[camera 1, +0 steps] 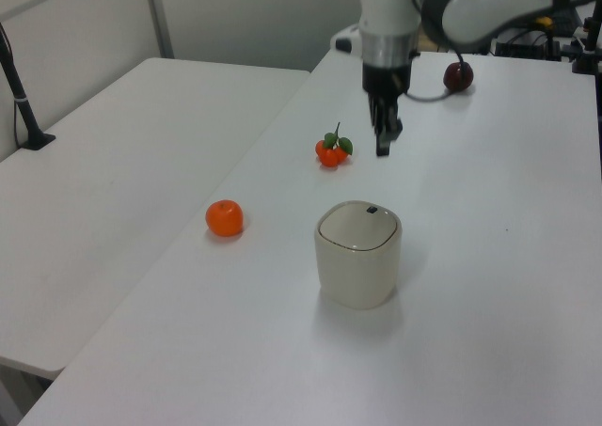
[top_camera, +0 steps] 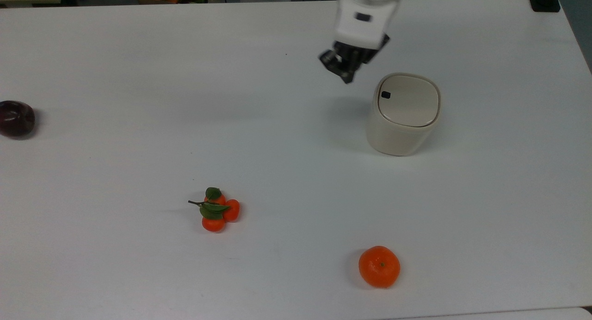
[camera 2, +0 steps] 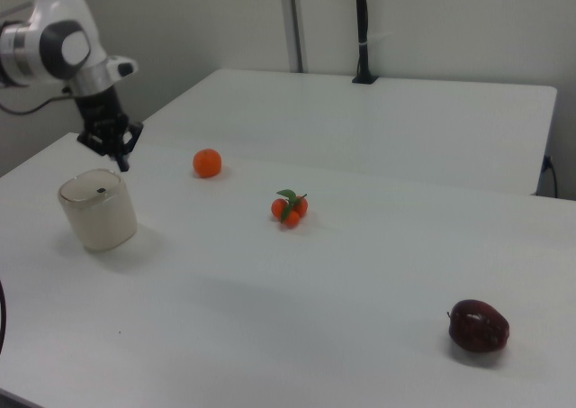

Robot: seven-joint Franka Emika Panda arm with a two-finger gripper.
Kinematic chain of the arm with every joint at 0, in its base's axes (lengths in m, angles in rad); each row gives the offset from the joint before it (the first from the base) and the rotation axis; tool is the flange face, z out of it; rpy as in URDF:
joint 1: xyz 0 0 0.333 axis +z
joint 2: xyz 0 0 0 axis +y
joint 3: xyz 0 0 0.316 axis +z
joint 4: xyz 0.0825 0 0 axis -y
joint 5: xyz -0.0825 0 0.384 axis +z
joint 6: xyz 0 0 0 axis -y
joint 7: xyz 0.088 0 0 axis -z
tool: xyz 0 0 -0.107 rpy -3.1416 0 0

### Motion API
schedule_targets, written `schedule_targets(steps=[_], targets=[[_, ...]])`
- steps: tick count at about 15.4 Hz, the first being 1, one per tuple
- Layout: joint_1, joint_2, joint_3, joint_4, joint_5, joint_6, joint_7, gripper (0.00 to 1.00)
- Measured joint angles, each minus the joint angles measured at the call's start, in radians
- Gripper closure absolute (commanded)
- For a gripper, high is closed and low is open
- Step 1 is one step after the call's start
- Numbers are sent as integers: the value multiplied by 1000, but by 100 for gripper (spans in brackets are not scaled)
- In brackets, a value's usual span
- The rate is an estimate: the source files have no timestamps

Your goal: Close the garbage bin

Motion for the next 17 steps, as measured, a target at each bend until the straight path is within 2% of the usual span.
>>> schedule_targets(steps=[7, 10, 11, 12, 14, 15, 17], targets=[[-239, -119, -10, 12, -1, -125, 109, 100], [-324, -170, -12, 12, -10, -207, 121, 93], [-340, -182, -12, 12, -22, -227, 121, 86], [-347, -190, -12, 11, -37, -242, 122, 66], [-348, -193, -10, 3, -59, -254, 138, 3], [-348, -192, -8, -2, -65, -254, 144, 0], [-351, -192, -8, -8, -69, -254, 153, 0]])
